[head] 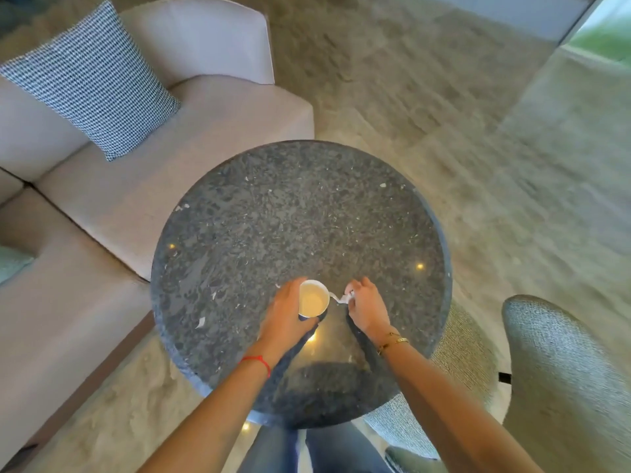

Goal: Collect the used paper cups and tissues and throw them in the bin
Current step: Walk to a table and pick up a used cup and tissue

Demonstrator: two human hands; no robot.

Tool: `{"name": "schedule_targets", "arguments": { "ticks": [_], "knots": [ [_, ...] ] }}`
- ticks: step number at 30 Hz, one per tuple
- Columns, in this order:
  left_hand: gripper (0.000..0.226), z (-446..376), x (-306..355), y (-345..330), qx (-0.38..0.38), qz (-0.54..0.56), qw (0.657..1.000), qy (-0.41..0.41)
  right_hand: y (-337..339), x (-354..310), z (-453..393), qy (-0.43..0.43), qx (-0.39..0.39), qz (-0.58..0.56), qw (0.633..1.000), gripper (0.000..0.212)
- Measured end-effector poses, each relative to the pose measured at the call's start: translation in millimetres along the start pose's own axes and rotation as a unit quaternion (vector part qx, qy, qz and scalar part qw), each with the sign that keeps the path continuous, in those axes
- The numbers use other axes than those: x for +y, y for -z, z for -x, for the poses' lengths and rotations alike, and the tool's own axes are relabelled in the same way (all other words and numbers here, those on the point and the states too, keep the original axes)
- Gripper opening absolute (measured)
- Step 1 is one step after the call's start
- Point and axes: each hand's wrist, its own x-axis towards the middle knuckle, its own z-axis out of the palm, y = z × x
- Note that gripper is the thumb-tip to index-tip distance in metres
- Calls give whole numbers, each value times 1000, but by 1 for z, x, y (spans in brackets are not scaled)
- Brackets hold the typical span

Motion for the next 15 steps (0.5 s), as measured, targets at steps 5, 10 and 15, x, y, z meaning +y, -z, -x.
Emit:
{"name": "schedule_targets", "arguments": {
  "ticks": [5, 10, 15],
  "knots": [
    [79, 5, 4, 13, -7, 0, 1000, -22, 24, -4, 27, -38, 69, -85, 993, 23],
    [88, 31, 13, 34, -21, -7, 995, -94, 53, -15, 91, -49, 185, -173, 966, 18],
    [85, 73, 28, 47, -57, -9, 983, -176, 50, -26, 177, -101, 261, -188, 941, 18]
  ]
}}
